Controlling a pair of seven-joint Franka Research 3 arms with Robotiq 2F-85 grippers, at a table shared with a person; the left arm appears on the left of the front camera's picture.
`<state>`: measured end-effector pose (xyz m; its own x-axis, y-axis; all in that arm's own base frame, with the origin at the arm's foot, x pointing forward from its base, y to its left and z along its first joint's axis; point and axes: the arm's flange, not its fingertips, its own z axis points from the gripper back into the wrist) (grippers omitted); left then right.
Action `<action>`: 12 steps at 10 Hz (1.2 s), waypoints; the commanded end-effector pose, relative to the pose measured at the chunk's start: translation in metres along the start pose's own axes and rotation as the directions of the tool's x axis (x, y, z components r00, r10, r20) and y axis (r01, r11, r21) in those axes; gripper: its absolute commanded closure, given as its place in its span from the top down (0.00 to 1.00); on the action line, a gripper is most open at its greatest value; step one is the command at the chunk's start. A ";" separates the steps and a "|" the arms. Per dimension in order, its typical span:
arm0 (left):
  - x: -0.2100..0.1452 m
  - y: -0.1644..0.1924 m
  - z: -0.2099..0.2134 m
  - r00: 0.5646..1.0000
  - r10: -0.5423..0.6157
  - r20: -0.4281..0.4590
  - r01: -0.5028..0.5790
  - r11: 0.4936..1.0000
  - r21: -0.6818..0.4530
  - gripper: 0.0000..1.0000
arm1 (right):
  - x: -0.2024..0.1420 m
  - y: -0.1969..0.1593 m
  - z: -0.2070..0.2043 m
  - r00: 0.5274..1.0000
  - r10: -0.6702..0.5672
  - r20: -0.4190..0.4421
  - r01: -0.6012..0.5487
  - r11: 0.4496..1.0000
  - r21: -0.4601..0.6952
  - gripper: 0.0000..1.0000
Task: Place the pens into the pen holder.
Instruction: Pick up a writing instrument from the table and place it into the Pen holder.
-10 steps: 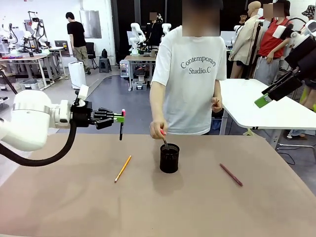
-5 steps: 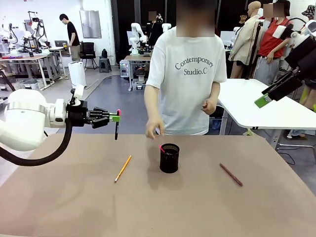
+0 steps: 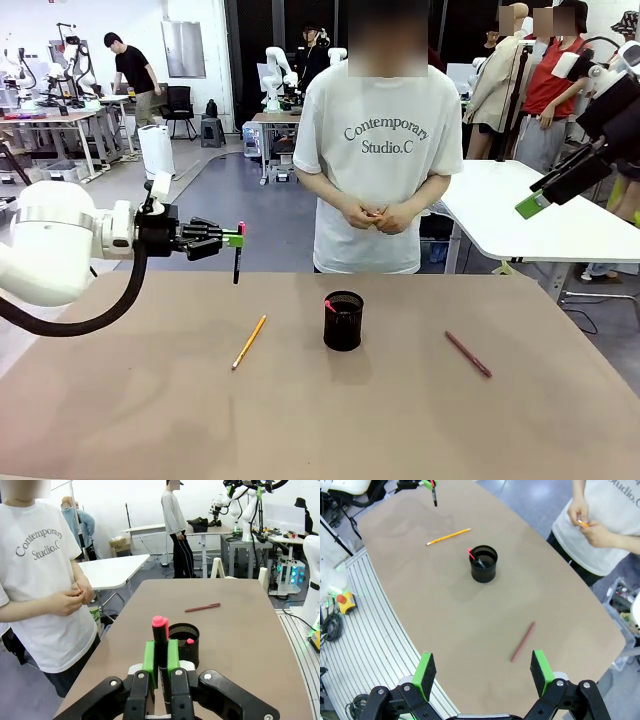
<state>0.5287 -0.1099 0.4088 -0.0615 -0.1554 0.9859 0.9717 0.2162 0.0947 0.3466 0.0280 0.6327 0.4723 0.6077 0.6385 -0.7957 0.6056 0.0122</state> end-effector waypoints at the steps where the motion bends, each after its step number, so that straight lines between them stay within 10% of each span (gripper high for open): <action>1: 0.000 0.000 0.000 1.000 -0.005 0.008 0.005 1.000 -0.004 0.00 | 0.000 0.001 0.001 1.000 0.000 0.012 -0.001 1.000 0.012 1.00; 12: 0.000 0.000 0.000 1.000 -0.005 0.008 0.005 1.000 -0.004 0.00 | 0.000 0.001 0.001 1.000 0.000 0.012 -0.001 1.000 0.012 1.00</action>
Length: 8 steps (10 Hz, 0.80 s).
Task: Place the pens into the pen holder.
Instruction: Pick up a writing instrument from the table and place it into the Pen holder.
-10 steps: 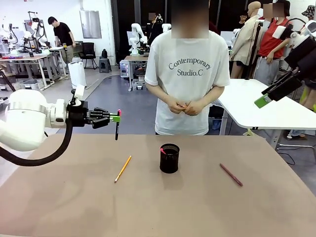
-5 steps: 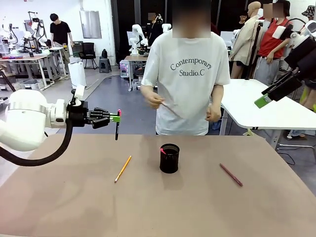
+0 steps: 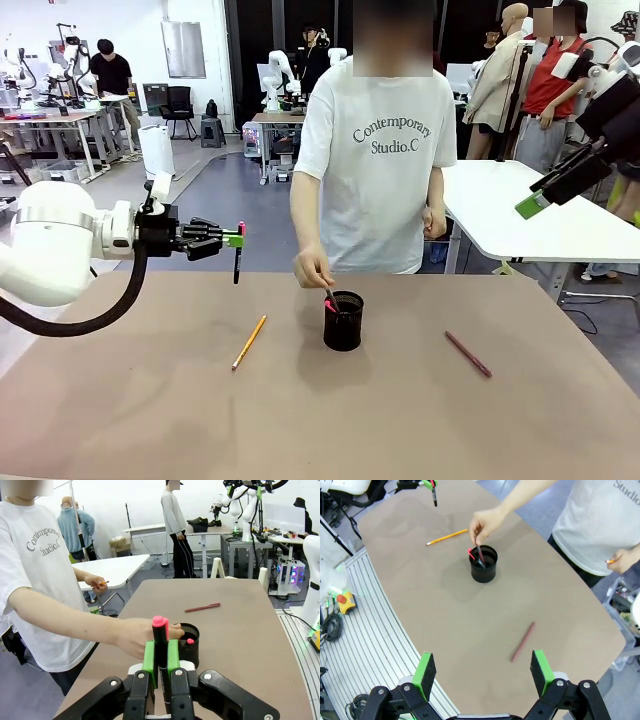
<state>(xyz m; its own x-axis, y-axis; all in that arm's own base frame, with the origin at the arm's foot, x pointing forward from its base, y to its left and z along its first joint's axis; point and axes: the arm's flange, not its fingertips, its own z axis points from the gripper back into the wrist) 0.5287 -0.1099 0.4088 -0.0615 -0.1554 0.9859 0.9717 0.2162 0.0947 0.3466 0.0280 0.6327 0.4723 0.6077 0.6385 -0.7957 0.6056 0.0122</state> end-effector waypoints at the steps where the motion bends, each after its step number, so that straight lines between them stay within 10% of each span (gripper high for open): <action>1: 0.000 0.000 0.000 1.000 -0.005 0.008 0.005 1.000 -0.004 0.00 | 0.000 0.001 0.001 1.000 0.000 0.012 -0.001 1.000 0.012 1.00; 8: 0.000 0.000 0.000 1.000 -0.005 0.008 0.005 1.000 -0.004 0.00 | 0.000 0.001 0.001 1.000 0.000 0.012 -0.001 1.000 0.012 1.00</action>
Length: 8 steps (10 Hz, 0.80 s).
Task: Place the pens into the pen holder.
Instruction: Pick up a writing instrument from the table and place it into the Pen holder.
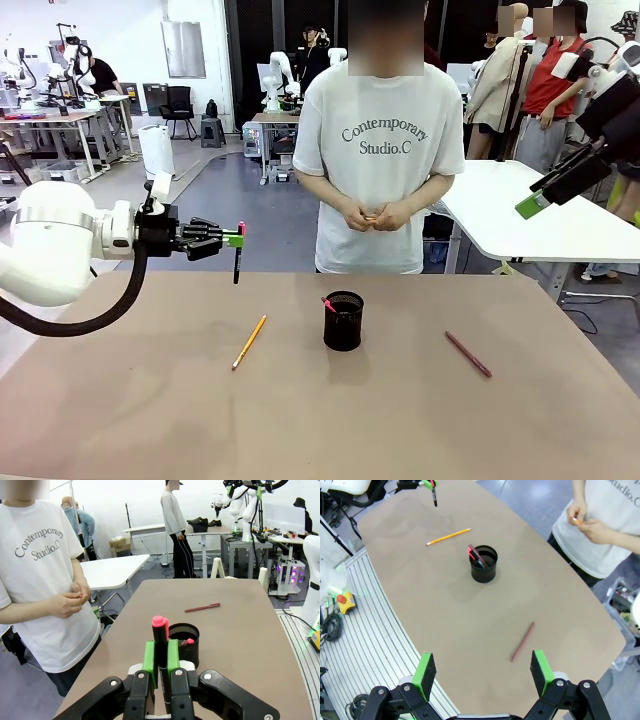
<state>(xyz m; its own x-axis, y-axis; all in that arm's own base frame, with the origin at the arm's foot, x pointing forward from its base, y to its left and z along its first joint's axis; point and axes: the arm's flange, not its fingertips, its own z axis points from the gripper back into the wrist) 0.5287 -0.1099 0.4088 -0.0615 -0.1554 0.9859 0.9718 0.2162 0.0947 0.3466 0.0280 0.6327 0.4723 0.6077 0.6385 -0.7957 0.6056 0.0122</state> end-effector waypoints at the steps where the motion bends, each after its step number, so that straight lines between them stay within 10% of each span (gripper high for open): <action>1: 0.000 0.000 0.000 1.000 -0.005 0.008 0.005 1.000 -0.004 0.00 | 0.000 0.001 0.001 1.000 0.000 0.012 -0.001 1.000 0.012 1.00; 8: 0.000 0.000 0.000 1.000 -0.005 0.008 0.005 1.000 -0.004 0.00 | 0.000 0.001 0.001 1.000 0.000 0.012 -0.001 1.000 0.012 1.00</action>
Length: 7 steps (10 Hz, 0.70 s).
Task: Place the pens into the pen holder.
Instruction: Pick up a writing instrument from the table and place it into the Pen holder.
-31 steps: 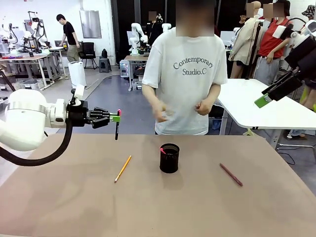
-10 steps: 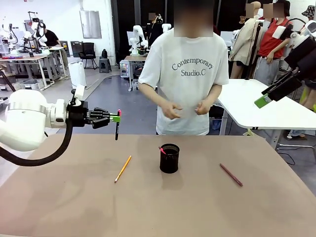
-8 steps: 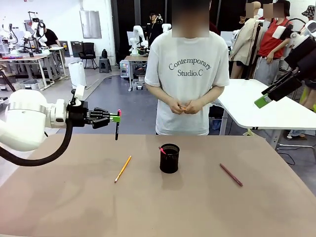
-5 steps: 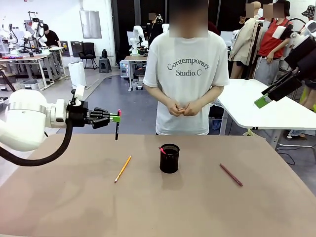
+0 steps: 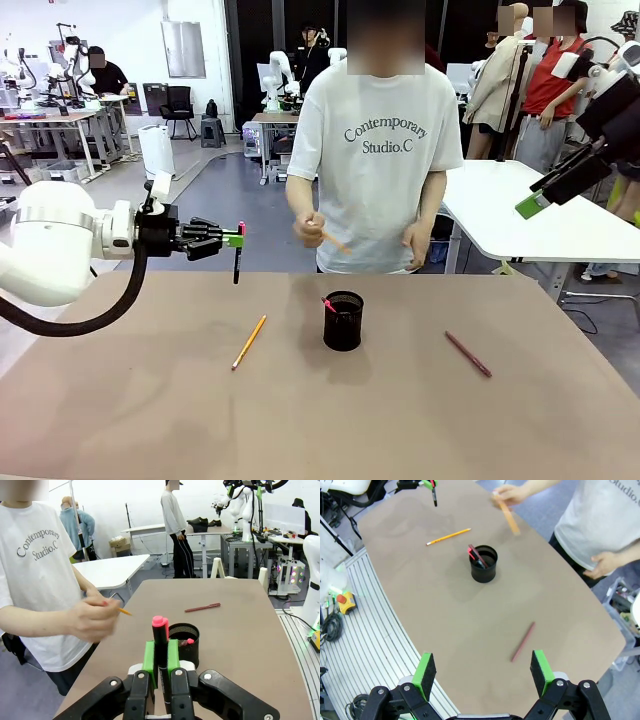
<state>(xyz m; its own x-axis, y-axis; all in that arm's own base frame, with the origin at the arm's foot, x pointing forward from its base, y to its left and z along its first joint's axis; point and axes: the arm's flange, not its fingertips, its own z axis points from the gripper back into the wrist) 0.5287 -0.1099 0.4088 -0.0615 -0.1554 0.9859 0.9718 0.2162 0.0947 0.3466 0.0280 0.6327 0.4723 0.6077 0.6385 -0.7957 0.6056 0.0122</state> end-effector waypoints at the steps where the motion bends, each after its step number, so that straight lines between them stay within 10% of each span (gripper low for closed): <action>1: 0.000 0.000 0.000 1.000 -0.005 0.008 0.005 1.000 -0.004 0.00 | 0.000 0.001 0.001 1.000 0.000 0.012 -0.001 1.000 0.012 1.00; 7: 0.000 0.000 0.000 1.000 -0.005 0.008 0.005 1.000 -0.004 0.00 | 0.000 0.001 0.001 1.000 0.000 0.012 -0.001 1.000 0.012 1.00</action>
<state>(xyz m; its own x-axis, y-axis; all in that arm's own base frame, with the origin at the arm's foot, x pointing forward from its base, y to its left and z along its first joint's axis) 0.5287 -0.1099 0.4088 -0.0615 -0.1554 0.9859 0.9718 0.2162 0.0947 0.3466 0.0280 0.6327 0.4723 0.6077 0.6385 -0.7957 0.6056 0.0122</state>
